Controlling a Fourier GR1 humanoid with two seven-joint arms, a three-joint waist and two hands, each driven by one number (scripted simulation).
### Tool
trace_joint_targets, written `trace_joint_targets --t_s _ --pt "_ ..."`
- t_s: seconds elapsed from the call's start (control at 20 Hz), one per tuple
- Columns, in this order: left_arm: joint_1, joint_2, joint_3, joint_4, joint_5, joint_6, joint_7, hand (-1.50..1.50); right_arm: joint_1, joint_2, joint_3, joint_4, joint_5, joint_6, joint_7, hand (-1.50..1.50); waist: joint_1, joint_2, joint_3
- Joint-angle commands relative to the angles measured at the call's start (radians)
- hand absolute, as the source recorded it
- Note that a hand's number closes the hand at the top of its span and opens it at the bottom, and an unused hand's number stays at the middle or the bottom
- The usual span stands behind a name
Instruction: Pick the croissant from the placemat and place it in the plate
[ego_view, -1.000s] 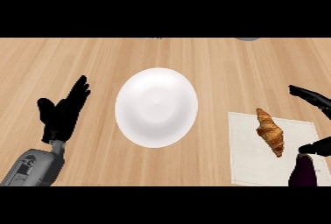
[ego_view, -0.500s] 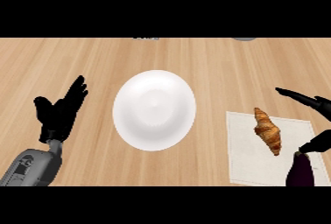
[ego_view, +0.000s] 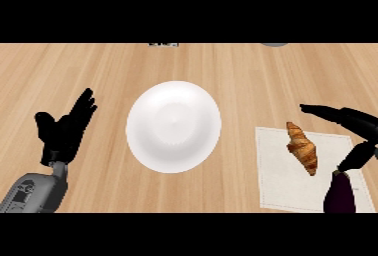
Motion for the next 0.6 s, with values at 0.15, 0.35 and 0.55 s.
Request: trace_joint_targets --t_s 0.15,0.35,0.55 --pt "-0.027 0.003 0.031 -0.058 -0.016 0.000 0.105 0.00 -0.047 0.096 0.048 0.072 0.122 -0.007 -0.021 -1.50 -0.007 -0.003 0.000" --pt "0.055 -0.014 0.016 -0.148 -0.056 0.012 0.087 0.00 -0.080 0.111 0.038 0.121 0.156 0.007 -0.033 -1.50 -0.004 -0.004 0.000" --pt "0.073 -0.028 0.046 -0.141 -0.054 -0.035 0.071 0.00 -0.074 0.140 0.014 0.139 0.196 -0.028 -0.011 -1.50 -0.009 -0.004 -0.001"
